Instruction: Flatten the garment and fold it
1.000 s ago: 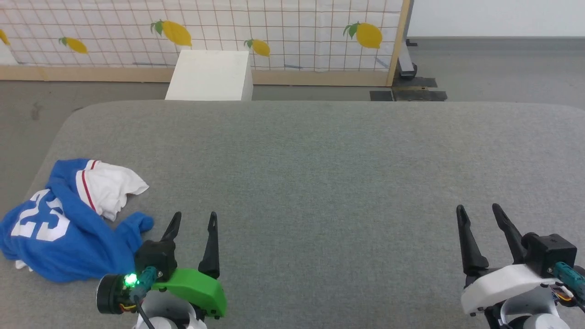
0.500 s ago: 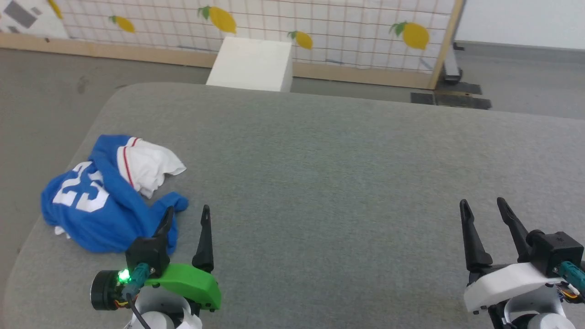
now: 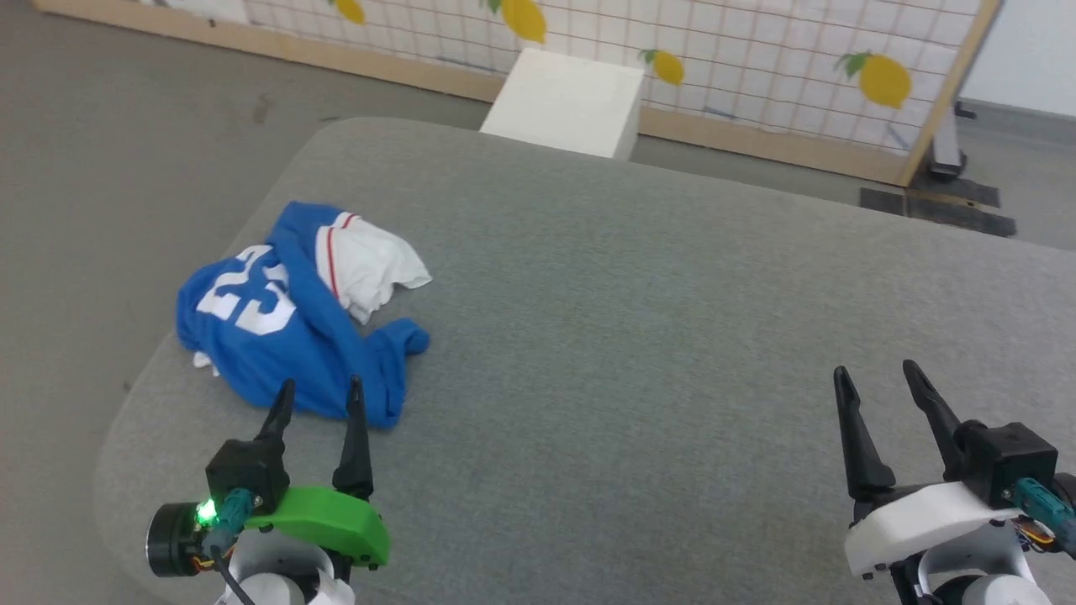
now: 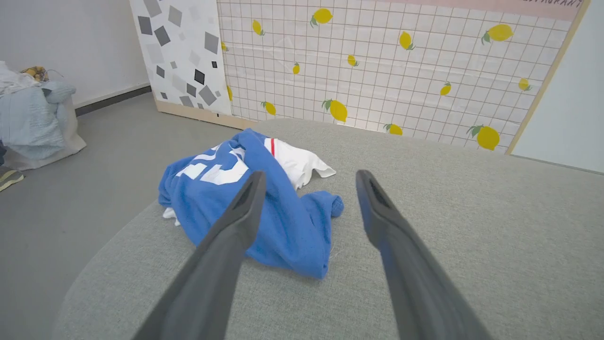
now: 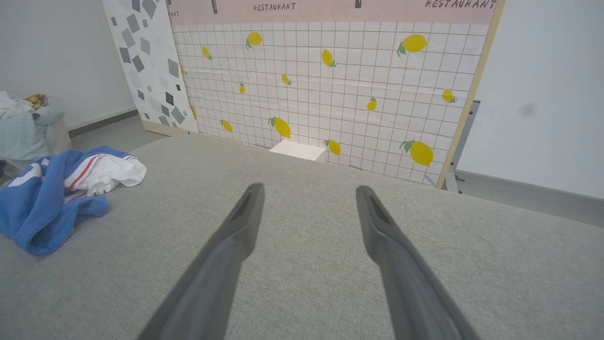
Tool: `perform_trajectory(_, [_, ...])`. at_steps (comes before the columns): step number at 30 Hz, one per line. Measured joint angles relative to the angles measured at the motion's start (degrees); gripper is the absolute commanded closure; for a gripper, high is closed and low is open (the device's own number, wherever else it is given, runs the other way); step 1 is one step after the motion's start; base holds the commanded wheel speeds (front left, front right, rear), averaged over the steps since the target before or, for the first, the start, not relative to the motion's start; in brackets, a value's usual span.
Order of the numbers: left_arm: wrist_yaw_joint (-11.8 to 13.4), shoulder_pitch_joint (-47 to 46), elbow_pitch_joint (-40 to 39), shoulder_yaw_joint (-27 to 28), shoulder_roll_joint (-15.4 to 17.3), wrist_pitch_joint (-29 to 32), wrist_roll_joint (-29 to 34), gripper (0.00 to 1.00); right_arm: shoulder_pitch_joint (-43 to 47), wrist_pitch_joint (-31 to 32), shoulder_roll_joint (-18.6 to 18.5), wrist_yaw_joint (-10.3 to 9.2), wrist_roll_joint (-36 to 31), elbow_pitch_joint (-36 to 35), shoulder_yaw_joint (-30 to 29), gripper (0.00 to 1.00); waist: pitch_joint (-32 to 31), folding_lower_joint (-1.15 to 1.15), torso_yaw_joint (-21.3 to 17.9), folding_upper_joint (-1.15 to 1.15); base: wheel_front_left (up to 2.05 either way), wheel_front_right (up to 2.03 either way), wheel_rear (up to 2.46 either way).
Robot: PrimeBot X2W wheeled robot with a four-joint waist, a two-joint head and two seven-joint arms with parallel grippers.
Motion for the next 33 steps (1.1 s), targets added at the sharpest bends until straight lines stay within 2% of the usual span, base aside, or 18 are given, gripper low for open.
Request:
perform_trajectory(18, [-0.4,-0.7,1.0,1.4,0.0,-2.2,-2.5,0.00,0.0,1.5,0.0,0.00,-3.3,-2.3,3.0,0.00,1.2,0.00,9.2,0.00,0.00,0.00,0.00])
perform_trajectory(33, [-0.1,-4.4,3.0,0.6,0.0,-4.0,-3.6,0.00,0.0,1.5,0.1,-0.01,-2.0,-2.5,3.9,0.00,2.4,0.00,13.1,0.00,0.00,0.00,0.00])
